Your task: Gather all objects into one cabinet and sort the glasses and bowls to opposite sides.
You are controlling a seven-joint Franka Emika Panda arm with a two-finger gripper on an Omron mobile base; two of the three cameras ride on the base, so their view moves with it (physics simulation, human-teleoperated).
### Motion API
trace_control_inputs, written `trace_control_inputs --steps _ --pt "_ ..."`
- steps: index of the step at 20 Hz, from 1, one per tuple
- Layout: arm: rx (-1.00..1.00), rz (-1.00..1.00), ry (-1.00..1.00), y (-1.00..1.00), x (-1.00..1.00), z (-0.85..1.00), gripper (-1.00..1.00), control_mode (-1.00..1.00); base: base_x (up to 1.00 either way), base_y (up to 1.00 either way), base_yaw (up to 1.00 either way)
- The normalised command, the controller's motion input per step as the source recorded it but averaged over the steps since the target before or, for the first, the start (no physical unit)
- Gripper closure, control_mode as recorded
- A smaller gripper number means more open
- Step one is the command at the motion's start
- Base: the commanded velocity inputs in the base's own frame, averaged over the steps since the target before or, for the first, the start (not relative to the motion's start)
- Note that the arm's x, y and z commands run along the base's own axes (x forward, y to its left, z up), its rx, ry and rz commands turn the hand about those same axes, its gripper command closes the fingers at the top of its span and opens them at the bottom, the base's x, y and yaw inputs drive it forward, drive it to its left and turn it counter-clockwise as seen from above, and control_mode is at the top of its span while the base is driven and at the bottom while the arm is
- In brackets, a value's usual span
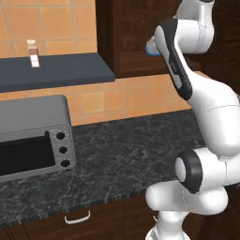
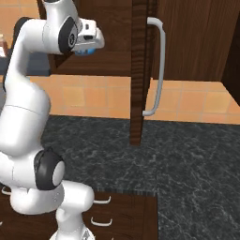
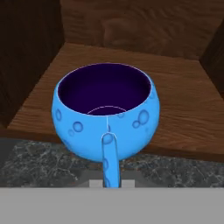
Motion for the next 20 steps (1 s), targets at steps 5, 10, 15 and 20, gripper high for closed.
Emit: trace_control_inputs --steps 5,10,15,20 --pt "-0.11 0.05 -0.59 0.06 -0.67 -0.88 1.0 -1.0 0.0 0.0 0.0" --pt "-0.01 0.0 -0.32 0.0 -0.61 -0.11 1.0 -1.0 0.0 0.0 0.0" --pt "0.0 0.0 -0.01 0.01 -0.28 0.05 1.0 -1.0 0.0 0.0 0.0" --pt "0.0 0.0 0.0 0.0 -0.16 0.03 1.0 1.0 -0.45 0.0 0.01"
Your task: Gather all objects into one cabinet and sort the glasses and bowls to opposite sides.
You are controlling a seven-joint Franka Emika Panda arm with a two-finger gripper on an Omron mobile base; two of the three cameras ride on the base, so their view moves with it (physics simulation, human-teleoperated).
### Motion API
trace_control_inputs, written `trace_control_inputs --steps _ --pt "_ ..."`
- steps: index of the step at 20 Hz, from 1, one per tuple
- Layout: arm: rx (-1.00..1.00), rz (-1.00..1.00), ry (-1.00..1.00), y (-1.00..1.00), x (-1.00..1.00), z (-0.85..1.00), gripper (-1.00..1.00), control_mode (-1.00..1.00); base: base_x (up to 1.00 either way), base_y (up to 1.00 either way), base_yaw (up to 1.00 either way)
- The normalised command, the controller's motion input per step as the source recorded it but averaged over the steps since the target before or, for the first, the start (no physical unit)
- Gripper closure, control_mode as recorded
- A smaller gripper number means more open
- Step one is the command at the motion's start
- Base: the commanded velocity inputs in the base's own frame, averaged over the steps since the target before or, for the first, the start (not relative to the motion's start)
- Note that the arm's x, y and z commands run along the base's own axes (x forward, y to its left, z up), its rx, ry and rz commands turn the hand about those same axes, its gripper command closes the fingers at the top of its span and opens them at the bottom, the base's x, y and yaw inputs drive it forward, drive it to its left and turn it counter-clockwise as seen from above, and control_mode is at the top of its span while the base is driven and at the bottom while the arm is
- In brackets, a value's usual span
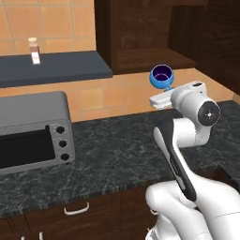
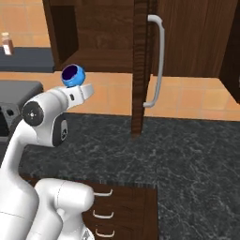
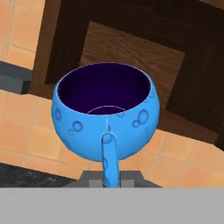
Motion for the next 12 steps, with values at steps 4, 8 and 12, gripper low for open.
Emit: trace_control_inputs --steps 4,8,12 --pt "0.0 0.0 0.0 0.0 0.0 0.0 1.0 1.0 -0.76 0.0 0.02" --pt "0.0 0.0 0.0 0.0 0.0 0.0 1.0 1.0 -0.63 0.04 0.0" --pt "0.0 0.0 0.0 0.0 0.0 0.0 1.0 1.0 -0.65 0.06 0.0"
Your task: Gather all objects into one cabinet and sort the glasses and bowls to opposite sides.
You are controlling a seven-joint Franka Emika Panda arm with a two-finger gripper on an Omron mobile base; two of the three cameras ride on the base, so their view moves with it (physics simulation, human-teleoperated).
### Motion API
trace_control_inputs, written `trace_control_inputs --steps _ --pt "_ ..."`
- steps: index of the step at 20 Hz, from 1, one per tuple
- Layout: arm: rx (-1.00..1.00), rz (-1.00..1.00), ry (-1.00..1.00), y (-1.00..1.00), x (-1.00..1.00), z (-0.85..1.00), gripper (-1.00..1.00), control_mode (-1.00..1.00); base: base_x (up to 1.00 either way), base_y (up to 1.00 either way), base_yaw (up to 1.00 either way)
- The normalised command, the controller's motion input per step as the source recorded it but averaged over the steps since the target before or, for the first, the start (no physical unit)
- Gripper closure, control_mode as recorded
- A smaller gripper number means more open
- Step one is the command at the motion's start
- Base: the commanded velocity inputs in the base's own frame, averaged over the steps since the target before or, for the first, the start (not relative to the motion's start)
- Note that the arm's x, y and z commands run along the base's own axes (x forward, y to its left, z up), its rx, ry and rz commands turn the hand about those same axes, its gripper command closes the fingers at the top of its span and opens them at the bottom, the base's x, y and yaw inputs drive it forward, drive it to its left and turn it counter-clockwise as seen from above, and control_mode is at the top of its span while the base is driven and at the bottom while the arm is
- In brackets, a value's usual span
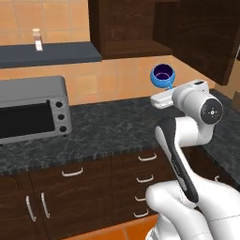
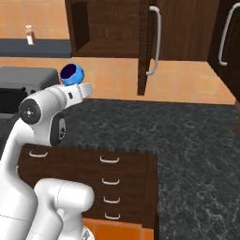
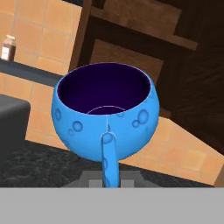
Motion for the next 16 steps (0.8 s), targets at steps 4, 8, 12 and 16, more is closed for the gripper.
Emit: trace_control_inputs --steps 4,8,12,16 --pt "0.0 0.0 0.0 0.0 0.0 0.0 1.0 1.0 -0.7 0.0 -0.04" --pt "0.0 0.0 0.0 0.0 0.0 0.0 1.0 1.0 -0.75 0.0 -0.13" --pt "0.0 0.0 0.0 0.0 0.0 0.0 1.0 1.0 -0.65 0.0 -0.31" --pt "0.0 0.0 0.0 0.0 0.0 0.0 1.0 1.0 -0.49 0.0 -0.38"
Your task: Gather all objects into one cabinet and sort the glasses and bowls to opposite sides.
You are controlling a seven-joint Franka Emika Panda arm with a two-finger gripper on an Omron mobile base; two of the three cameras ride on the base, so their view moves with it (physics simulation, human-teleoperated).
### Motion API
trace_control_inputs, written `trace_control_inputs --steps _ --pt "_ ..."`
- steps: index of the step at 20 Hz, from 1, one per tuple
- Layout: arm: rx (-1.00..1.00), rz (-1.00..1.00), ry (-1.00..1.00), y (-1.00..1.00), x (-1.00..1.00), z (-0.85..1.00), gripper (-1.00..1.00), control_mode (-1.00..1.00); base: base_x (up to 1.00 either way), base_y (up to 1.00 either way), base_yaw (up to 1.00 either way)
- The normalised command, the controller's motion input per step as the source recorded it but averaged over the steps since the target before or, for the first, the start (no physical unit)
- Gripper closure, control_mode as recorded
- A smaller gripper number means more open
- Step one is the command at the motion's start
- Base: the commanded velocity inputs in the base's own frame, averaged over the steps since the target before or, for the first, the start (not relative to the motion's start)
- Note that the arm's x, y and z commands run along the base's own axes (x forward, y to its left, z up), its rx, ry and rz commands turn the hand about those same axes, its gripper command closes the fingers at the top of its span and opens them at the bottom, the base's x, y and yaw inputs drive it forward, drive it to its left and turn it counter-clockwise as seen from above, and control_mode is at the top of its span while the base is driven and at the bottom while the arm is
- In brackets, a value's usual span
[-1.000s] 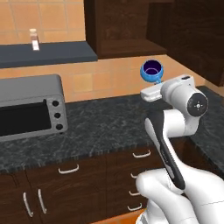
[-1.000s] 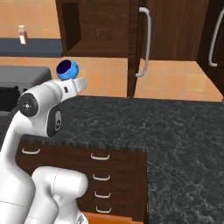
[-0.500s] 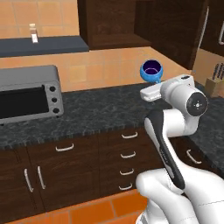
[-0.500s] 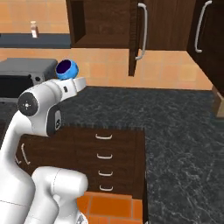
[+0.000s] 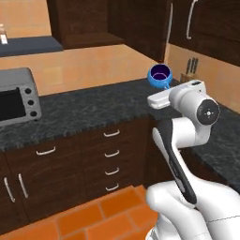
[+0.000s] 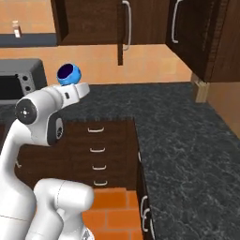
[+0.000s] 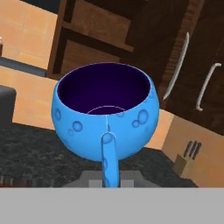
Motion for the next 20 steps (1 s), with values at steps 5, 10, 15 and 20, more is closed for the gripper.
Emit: trace_control_inputs --steps 5,10,15,20 --pt "0.0 0.0 0.0 0.0 0.0 0.0 1.0 1.0 -0.23 -0.08 -0.48" --pt "0.0 0.0 0.0 0.0 0.0 0.0 1.0 1.0 -0.13 -0.28 -0.65" --pt "0.0 0.0 0.0 0.0 0.0 0.0 1.0 1.0 -0.3 -0.32 -0.72" --pt "0.0 0.0 0.0 0.0 0.0 0.0 1.0 1.0 -0.4 -0.4 -0.72"
